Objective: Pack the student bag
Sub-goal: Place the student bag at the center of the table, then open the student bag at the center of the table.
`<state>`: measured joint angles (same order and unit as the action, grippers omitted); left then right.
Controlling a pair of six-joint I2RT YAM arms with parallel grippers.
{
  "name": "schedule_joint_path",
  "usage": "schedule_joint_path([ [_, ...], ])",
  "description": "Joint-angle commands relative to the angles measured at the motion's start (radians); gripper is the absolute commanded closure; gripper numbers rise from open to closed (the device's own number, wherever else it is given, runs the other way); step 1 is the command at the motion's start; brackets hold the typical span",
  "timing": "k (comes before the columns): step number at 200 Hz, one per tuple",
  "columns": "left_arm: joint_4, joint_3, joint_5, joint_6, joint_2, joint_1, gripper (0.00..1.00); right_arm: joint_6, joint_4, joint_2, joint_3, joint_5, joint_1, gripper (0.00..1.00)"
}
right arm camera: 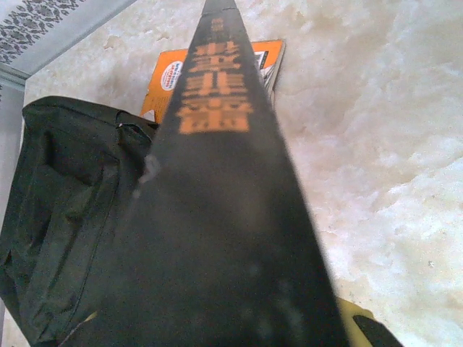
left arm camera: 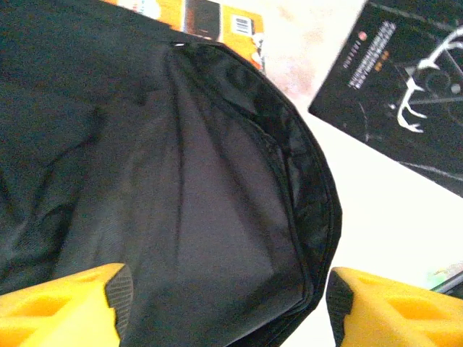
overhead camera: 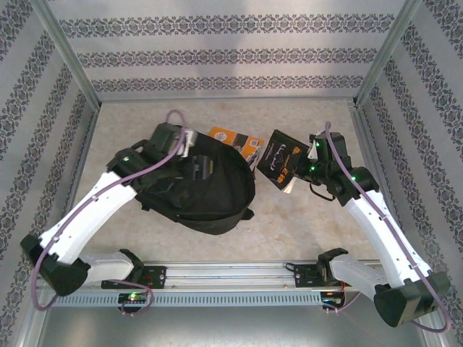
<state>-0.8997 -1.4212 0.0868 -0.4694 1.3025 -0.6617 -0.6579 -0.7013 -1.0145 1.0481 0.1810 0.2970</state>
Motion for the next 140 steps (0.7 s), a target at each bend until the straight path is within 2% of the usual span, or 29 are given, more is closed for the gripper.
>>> schedule_joint_path([
  [1,-0.098,-0.093,-0.103,0.039,0.113,-0.103,0.27,0.015,0.050,0.047,0.013,0.022,-0.002,1.00],
  [17,-0.105,-0.128,-0.103,0.024,0.177,-0.119,0.27,0.014,0.044,0.059,0.007,0.034,-0.005,1.00],
  [30,-0.137,-0.151,-0.151,0.016,0.220,-0.122,0.26,0.017,0.042,0.070,0.000,0.034,-0.005,1.00],
  [74,-0.223,-0.155,-0.463,0.133,0.323,-0.114,0.21,0.015,0.063,0.094,-0.023,0.060,0.000,1.00],
  [99,-0.160,-0.107,-0.513,0.162,0.357,-0.087,0.21,0.009,0.082,0.087,-0.022,0.085,0.009,1.00],
  [140,-0.048,-0.032,-0.494,0.180,0.397,-0.022,0.24,0.018,0.082,0.074,-0.012,0.093,0.019,1.00],
])
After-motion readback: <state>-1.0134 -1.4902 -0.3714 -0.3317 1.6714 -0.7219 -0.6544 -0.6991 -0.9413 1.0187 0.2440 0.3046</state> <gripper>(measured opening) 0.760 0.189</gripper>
